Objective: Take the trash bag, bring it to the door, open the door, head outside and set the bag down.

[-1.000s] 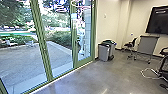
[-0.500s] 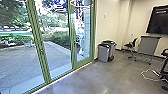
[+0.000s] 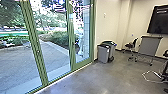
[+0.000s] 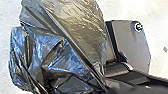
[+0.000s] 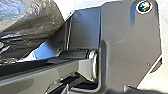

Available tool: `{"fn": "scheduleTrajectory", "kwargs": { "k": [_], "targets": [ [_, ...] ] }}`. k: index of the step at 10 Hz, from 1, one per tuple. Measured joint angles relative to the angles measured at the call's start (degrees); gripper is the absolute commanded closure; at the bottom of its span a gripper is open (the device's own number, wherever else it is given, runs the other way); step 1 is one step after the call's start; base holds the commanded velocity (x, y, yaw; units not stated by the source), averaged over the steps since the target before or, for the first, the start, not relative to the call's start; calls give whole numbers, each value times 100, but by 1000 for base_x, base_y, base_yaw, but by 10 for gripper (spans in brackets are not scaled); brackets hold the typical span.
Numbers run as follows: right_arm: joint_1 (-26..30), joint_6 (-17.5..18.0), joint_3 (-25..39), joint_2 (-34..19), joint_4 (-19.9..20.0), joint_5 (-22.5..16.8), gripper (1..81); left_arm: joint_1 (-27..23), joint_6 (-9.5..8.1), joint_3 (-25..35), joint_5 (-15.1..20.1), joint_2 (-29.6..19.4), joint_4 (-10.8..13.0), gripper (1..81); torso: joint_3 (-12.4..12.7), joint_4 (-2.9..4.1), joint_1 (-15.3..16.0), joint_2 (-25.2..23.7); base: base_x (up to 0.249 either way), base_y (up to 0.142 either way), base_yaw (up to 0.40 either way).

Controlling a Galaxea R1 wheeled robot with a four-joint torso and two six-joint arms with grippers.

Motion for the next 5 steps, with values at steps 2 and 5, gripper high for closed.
{"fn": "scheduleTrajectory", "kwargs": {
  "k": [2,5],
  "targets": [
    [0,-2,0,-2,0,0,10,7,2,0,-18,0,2,811,0,0,0,0,153,-64,0],
    [0,-2,0,0,0,0,10,10,0,0,-29,0,2,811,0,0,0,0,150,-42,0]
  ]
}}
